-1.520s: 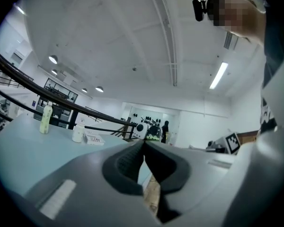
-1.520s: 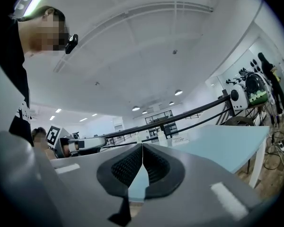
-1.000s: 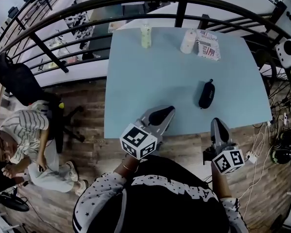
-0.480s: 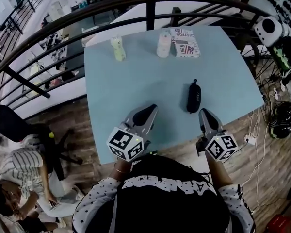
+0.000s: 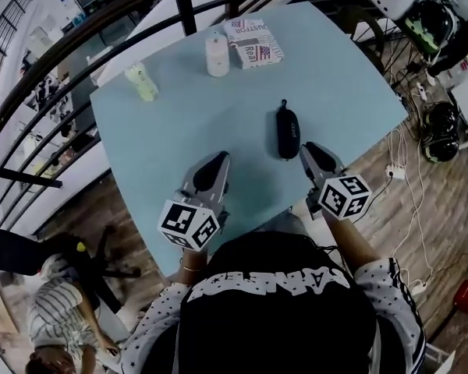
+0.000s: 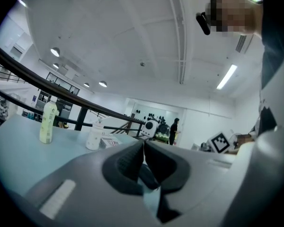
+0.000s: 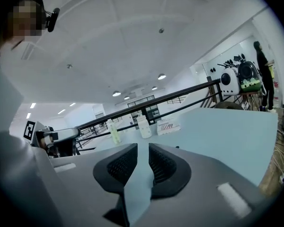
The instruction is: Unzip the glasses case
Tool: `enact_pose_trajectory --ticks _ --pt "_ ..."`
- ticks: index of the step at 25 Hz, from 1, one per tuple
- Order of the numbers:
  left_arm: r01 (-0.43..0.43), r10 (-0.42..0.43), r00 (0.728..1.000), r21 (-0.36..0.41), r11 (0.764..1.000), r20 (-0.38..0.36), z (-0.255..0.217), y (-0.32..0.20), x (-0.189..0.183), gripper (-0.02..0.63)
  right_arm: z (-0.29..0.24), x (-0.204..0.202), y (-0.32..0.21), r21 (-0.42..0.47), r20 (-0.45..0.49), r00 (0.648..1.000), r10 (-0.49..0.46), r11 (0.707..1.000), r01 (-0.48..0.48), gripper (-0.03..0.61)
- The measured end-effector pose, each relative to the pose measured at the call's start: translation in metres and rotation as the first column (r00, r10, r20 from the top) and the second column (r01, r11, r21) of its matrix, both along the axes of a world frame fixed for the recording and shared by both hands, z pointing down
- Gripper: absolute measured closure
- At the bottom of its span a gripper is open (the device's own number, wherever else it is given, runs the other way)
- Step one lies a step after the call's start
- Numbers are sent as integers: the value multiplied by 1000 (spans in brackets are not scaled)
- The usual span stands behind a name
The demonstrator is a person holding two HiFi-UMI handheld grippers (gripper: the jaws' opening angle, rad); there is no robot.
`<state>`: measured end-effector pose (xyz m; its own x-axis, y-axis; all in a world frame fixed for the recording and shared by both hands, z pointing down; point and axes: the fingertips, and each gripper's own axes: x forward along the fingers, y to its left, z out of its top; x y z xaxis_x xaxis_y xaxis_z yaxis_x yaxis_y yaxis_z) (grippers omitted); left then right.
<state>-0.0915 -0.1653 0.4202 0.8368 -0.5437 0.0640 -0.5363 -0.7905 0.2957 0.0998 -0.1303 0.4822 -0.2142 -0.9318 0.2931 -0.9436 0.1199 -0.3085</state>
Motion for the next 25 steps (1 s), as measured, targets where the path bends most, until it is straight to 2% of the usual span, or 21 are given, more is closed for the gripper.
enact_pose_trajectory --ticks 13,21,25 --pt "49 -48 998 -35 998 45 23 -42 15 614 81 25 -60 -209 -49 998 33 977 -42 369" --pt "54 -49 997 -88 995 59 38 -56 23 614 130 36 -76 -333 -90 993 83 937 -108 238" --pt "63 -56 995 -98 993 77 44 -61 24 614 146 38 -84 -381 -122 989 83 916 -124 198"
